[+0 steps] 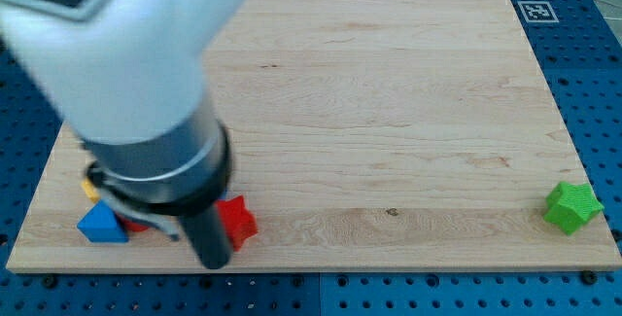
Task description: Keep the red star at the right of the blue cube
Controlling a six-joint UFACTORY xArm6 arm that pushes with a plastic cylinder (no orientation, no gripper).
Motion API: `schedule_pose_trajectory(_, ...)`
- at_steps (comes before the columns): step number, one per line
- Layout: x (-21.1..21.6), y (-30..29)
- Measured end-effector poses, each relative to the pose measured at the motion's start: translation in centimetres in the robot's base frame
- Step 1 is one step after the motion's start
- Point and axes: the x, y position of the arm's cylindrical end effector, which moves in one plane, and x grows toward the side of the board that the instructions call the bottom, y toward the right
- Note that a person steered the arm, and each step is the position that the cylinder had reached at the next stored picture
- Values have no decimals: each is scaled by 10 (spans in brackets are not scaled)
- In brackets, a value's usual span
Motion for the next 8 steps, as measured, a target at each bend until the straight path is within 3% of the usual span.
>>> schedule_pose_trajectory(1, -3, 48)
schedule_pose_trajectory(2, -5, 56)
schedule_pose_trajectory(8, 1, 17)
